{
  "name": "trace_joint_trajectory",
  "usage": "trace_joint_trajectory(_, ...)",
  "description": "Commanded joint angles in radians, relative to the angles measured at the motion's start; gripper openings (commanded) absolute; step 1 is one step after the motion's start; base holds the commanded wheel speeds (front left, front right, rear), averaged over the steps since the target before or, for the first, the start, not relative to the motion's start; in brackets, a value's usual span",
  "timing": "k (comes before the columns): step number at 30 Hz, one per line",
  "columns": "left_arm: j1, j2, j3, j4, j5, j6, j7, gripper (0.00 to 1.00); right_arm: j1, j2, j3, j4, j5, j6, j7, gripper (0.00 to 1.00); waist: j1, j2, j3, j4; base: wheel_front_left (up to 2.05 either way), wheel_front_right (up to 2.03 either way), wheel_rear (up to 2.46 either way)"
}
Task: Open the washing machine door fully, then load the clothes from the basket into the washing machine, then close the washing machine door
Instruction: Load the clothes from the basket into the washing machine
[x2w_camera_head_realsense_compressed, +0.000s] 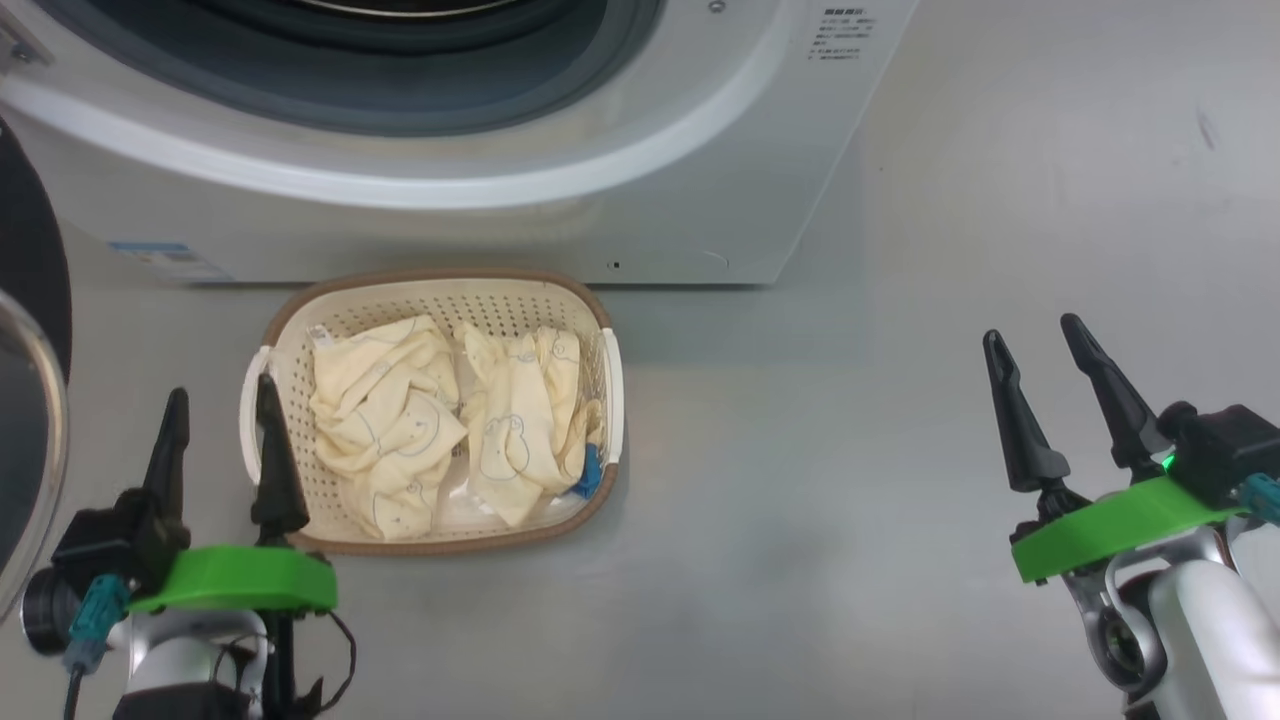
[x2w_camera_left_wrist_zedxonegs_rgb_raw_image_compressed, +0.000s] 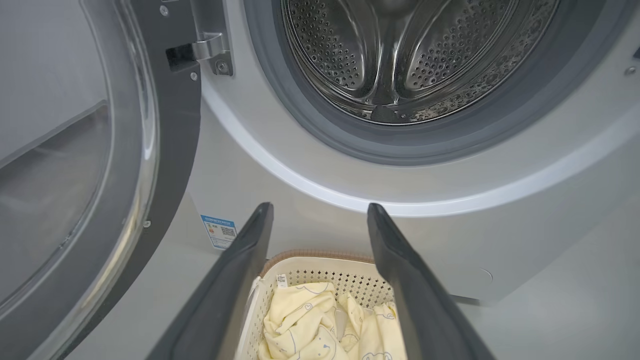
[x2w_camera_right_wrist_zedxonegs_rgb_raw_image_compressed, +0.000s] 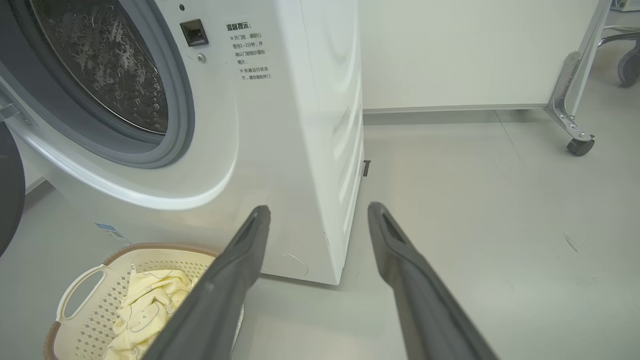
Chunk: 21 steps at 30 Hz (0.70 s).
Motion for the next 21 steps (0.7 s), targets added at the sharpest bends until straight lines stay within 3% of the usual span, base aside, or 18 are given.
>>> trace_joint_trajectory(1,-0.042,0.015,0.028,-0.013,0.0,-0.007,-0.014,1.0,-0.025,-0.007,0.02,-0.034,-0.009,-0.003,-0.01,1.0,-0.0002,0.0,0.041,-0.002,0.0,0.0,0.0)
trace_joint_trajectory(21,-0.435,0.047,-0.033,0.293,0.037,-0.096,-0.022,1.0,-0.122,-0.005,0.044,-0.071,-0.024,-0.003,-0.01,1.0,-0.0002,0.0,0.325,-0.05,0.0,0.0,0.0)
